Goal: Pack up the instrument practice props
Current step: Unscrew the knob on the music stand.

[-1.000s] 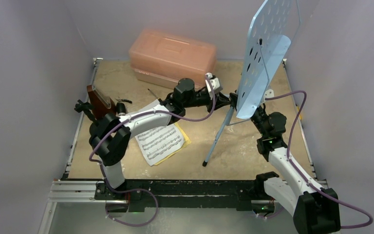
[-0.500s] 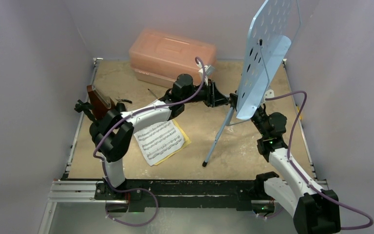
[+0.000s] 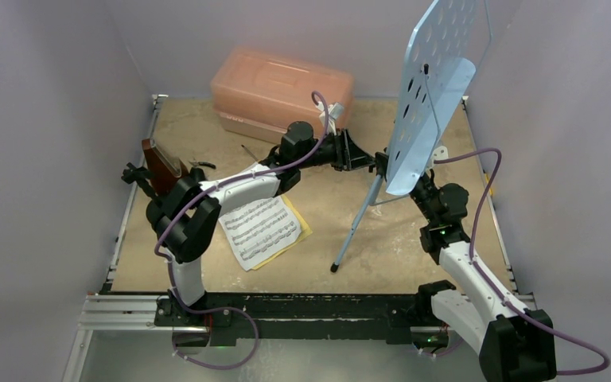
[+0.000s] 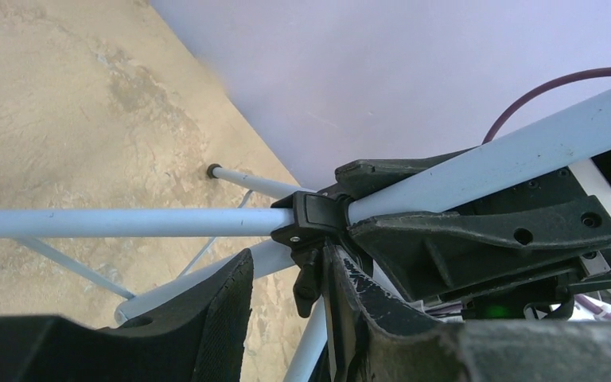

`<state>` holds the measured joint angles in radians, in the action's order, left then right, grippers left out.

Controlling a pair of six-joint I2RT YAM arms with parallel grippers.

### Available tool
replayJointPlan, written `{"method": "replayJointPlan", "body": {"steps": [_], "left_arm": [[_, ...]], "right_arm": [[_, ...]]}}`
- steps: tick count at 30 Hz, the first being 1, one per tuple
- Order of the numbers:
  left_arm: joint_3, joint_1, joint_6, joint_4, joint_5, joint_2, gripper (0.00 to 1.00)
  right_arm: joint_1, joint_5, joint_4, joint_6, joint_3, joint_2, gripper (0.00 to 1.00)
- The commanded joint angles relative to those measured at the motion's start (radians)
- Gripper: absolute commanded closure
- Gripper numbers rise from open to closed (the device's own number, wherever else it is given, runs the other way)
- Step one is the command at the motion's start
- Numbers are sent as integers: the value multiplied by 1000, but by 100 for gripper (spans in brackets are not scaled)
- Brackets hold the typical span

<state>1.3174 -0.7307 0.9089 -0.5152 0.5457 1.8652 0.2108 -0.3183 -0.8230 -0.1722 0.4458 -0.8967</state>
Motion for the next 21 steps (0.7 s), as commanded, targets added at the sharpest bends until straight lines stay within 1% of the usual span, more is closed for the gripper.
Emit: {"method": "replayJointPlan", "body": {"steps": [1, 9, 15, 18, 21], "left_arm": [[3, 6, 24, -49, -30, -6, 63], [3, 5, 23, -40, -68, -1, 63], [8, 5, -22, 28, -121, -4, 65], [15, 3, -66, 87, -142, -7, 65], [14, -3, -94, 114, -144, -11, 66]], "right_arm": [[11, -67, -62, -153, 32, -1, 94], [10, -68, -61, -155, 33, 0, 94], [10, -63, -57, -153, 38, -4, 94], [11, -61, -65, -155, 42, -15, 94], [11, -66, -73, -159, 49, -36, 94]]}}
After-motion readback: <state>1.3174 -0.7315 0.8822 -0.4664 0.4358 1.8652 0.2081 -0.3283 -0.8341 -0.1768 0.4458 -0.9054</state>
